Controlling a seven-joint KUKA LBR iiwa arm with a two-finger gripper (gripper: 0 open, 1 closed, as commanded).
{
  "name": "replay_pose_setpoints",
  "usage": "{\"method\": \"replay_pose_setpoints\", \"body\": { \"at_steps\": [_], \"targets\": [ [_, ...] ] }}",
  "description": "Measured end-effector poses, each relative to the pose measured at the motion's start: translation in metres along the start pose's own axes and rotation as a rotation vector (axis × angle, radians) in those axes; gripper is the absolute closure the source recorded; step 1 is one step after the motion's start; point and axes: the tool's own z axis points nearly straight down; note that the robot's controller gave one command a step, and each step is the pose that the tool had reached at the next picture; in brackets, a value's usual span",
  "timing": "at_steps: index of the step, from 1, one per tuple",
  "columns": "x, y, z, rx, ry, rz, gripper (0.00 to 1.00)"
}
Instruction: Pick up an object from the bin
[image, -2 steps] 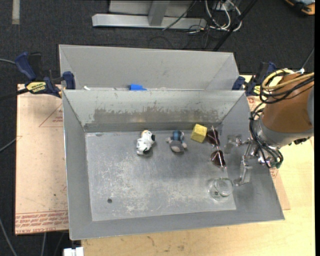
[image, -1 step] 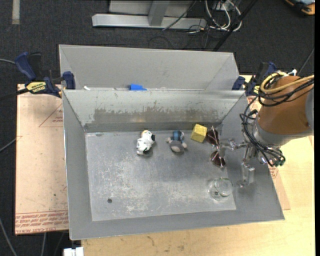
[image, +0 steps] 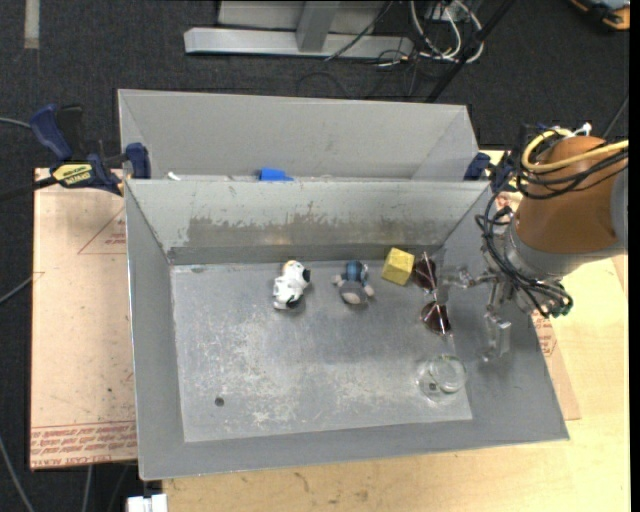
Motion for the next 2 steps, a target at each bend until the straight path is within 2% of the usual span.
{"method": "replay_pose_setpoints", "body": {
  "at_steps": [1,2],
  "targets": [
    [0.013,0.008,0.005,0.000,0.002,0.241,0.00],
    [-0.008,0.001,0.032,-0.003,0.000,-0.210,0.00]
  ]
}}
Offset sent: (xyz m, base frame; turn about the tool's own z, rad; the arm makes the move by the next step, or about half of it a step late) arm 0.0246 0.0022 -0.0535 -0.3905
